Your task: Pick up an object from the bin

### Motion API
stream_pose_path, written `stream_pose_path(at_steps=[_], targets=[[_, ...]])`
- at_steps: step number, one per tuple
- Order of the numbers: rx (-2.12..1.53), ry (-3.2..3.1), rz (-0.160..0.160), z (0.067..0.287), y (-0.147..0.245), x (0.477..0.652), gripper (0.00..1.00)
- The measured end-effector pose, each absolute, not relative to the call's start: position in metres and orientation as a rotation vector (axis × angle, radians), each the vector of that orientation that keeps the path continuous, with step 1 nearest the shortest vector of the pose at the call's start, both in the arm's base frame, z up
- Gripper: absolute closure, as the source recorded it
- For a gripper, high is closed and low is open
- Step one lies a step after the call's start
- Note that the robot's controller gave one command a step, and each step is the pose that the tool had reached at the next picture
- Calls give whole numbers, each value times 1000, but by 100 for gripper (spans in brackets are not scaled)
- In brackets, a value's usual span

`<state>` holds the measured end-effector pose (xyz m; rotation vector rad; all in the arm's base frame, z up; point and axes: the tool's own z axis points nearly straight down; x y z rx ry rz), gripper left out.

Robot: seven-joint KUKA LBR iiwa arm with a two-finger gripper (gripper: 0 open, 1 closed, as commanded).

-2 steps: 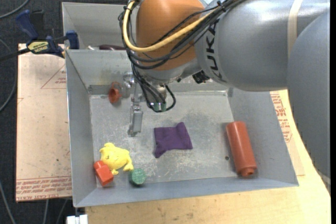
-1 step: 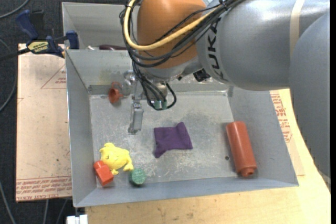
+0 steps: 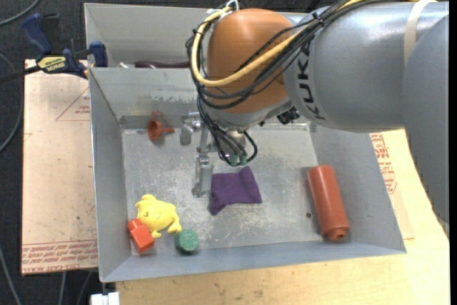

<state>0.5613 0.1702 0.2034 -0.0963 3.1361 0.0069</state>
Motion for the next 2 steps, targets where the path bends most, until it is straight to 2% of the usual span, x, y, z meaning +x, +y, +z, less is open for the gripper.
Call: stream_pose_path(at_steps=[1, 2], targets=[[-141, 3138, 4, 141, 147, 531, 100], [-141, 3138, 4, 141, 147, 531, 0]])
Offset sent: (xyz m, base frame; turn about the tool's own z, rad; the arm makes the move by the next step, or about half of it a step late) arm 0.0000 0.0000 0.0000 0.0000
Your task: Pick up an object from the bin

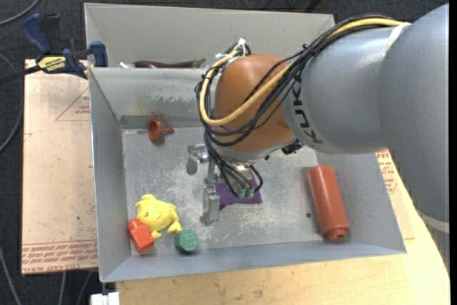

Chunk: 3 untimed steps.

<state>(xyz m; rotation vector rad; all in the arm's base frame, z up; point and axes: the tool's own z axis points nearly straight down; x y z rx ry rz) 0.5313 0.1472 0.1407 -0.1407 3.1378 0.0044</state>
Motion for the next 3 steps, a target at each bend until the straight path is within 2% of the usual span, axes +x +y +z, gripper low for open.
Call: stream_pose_path(at_steps=[1, 2, 3], targets=[[-141, 3138, 5, 141, 147, 531, 100], [-141, 3138, 5, 141, 147, 531, 0], [-141, 3138, 5, 141, 147, 531, 0]])
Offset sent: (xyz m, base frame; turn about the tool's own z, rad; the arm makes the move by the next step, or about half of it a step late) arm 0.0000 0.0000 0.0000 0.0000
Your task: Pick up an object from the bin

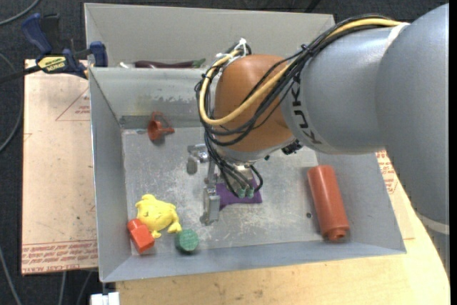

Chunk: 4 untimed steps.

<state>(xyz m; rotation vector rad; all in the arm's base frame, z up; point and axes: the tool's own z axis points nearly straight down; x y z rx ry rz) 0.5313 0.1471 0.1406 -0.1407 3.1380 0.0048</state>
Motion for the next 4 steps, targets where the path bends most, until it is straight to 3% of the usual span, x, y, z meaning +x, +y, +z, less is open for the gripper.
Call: stream_pose_path(at_steps=[1, 2, 3, 4], targets=[[-247, 3129, 8, 126, 115, 543, 0], [-192, 3131, 5, 96, 93, 570, 0], [-368, 3115, 10, 70, 51, 555, 100], [-368, 3115, 10, 70, 51, 555, 100]])
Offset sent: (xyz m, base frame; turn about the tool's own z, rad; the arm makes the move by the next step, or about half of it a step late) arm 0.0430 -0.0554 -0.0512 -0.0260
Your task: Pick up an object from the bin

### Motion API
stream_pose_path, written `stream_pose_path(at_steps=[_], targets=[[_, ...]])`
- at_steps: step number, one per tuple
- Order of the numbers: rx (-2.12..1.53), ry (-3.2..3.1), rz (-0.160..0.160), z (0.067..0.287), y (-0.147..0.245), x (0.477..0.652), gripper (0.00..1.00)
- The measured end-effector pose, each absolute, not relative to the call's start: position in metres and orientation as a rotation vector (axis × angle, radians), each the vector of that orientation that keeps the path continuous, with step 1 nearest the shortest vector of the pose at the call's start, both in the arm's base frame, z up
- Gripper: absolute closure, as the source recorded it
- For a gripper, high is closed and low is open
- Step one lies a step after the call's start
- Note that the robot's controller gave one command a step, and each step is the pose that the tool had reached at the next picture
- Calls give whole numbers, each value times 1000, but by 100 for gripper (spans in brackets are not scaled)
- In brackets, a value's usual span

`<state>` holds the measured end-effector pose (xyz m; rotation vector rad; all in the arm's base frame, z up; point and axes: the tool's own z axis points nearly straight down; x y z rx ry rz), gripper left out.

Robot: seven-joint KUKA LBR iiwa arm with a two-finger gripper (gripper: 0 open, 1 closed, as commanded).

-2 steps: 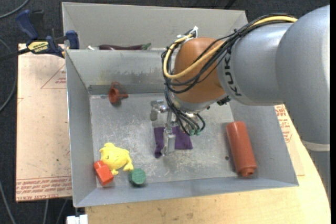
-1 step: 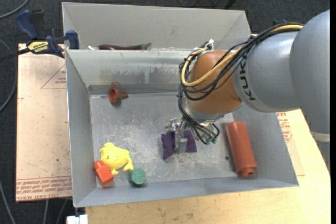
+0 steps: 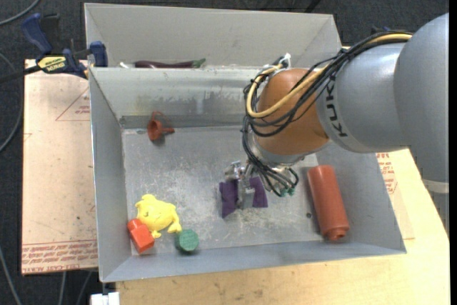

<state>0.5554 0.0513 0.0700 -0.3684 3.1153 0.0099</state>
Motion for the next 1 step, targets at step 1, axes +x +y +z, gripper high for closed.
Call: stream_pose_path(at_steps=[1], targets=[[-268, 3122, 11, 265, 59, 575, 100]])
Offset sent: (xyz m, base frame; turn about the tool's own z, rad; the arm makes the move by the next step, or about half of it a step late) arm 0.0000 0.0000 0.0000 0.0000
